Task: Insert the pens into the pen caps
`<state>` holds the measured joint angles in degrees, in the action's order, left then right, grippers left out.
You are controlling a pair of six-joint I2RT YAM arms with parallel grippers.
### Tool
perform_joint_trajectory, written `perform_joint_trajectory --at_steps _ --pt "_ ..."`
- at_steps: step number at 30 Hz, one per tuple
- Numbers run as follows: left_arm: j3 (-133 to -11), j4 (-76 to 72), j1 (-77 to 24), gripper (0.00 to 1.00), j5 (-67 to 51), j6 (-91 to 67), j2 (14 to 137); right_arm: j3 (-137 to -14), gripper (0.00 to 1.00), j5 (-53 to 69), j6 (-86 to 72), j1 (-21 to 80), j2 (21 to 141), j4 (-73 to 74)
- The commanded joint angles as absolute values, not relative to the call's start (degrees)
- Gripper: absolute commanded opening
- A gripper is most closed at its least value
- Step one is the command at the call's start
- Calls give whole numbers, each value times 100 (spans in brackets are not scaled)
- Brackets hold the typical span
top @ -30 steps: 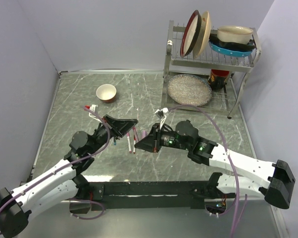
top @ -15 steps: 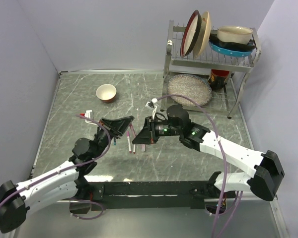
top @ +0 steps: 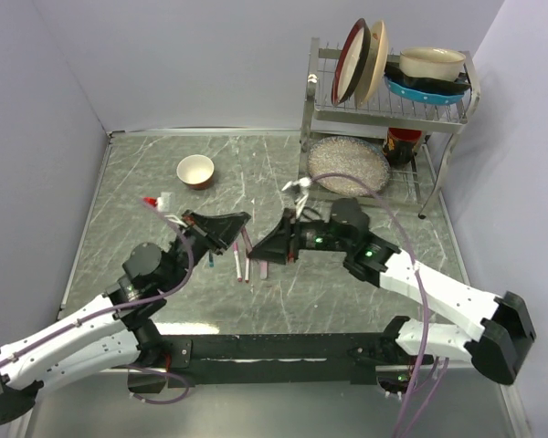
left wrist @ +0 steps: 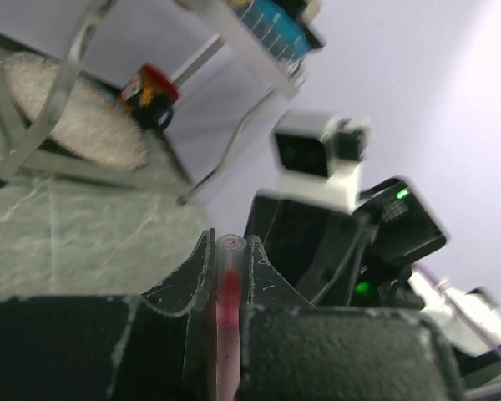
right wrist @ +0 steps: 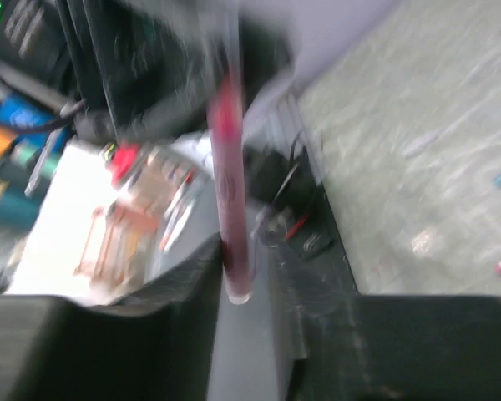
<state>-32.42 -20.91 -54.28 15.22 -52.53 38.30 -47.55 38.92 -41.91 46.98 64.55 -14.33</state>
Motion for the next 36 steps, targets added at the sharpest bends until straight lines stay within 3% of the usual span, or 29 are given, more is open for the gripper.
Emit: perform_joint_trajectory --at_steps 1,5,11,14,28,30,33,34,36 --pt "-3980 307 -5582 1 843 -4439 4297 -4133 46 2390 -3885 4060 5821 -2507" --pt "-4437 938 -5021 1 993 -4228 4789 -3219 70 2382 -3920 4069 4950 -2321" --pt "-4597 1854 -4334 1 1502 -4113 5921 -2312 86 2004 -4122 4061 3440 -1811" --pt "-4465 1925 -4088 1 1600 -4175 6422 -2232 90 1820 -4000 4052 2903 -1460" --pt "-5018 1740 -3876 2 2224 -4316 8964 -2470 90 1837 -3542 4052 1934 -527" --pt "-5071 1784 -3876 7 2250 -4333 9123 -2435 90 1863 -3568 4034 1872 -510" --pt "-5203 1924 -3876 27 2329 -4333 9228 -2408 90 1881 -3586 4052 1767 -483" --pt "-5247 1960 -3876 39 2355 -4324 9237 -2400 90 1872 -3586 4052 1740 -483" --pt "-5317 2135 -3876 48 2478 -4316 9176 -2408 90 1863 -3577 4052 1688 -449"
